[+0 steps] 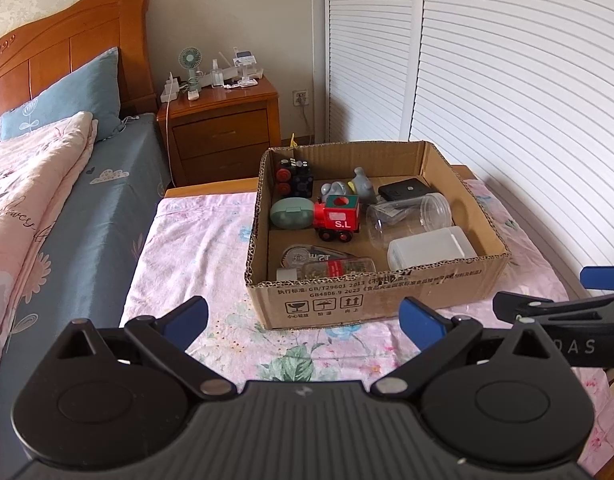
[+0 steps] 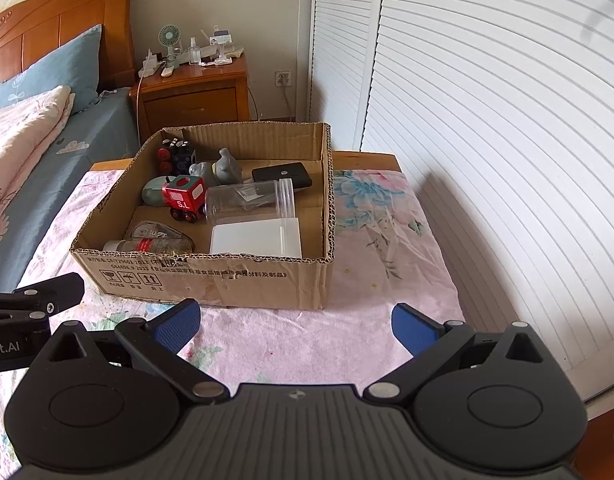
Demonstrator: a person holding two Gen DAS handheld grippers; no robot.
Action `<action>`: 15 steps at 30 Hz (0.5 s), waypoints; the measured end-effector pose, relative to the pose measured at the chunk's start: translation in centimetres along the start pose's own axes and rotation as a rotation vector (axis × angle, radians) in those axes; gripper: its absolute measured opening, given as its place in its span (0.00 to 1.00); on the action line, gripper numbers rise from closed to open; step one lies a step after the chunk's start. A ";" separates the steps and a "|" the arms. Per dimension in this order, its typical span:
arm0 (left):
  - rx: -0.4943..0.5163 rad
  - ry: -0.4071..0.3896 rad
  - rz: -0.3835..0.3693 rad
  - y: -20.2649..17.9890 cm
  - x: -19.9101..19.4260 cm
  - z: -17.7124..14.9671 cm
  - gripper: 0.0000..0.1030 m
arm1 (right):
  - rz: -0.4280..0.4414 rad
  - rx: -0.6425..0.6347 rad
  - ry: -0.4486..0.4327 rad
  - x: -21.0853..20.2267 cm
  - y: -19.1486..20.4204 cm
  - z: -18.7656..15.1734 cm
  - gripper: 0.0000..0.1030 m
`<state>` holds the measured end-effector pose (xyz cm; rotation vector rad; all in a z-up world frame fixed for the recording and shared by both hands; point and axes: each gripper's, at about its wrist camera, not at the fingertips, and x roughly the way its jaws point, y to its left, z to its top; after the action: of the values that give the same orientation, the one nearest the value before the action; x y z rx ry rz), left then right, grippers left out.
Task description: Organize rigid objects
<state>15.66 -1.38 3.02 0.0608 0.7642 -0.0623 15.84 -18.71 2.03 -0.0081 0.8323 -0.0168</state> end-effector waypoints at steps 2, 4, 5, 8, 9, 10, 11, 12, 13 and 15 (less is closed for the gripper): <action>0.000 0.001 0.001 0.0 0.1 0.0 0.98 | -0.001 -0.003 -0.001 0.0 0.0 0.0 1.00; -0.001 0.002 0.000 0.0 0.0 0.0 0.98 | -0.001 -0.001 -0.001 0.0 0.0 0.0 1.00; 0.000 0.000 0.001 -0.1 0.0 0.0 0.98 | -0.002 -0.001 -0.002 0.0 0.0 0.0 1.00; 0.000 -0.003 -0.004 -0.1 0.0 0.0 0.98 | -0.001 0.003 -0.005 0.0 0.0 -0.1 1.00; 0.000 -0.003 -0.004 -0.1 0.0 0.0 0.98 | 0.000 0.004 -0.006 0.0 -0.1 -0.1 1.00; 0.000 -0.002 -0.003 -0.1 0.0 0.0 0.98 | 0.000 0.004 -0.006 0.0 -0.1 -0.1 1.00; 0.000 -0.001 -0.002 -0.1 0.0 0.0 0.98 | -0.001 0.003 -0.006 0.0 0.0 -0.1 1.00; 0.000 -0.002 -0.001 -0.1 -0.1 0.0 0.98 | -0.002 0.002 -0.006 -0.1 -0.1 -0.1 1.00; -0.001 -0.004 -0.002 -0.2 -0.1 0.0 0.98 | -0.001 0.002 -0.006 -0.1 -0.1 -0.1 1.00; -0.001 -0.004 -0.003 -0.2 -0.1 0.0 0.98 | -0.001 0.000 -0.007 -0.1 -0.1 -0.1 1.00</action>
<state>15.57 -1.58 3.12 0.0586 0.7605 -0.0646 15.72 -18.78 2.07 -0.0087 0.8249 -0.0179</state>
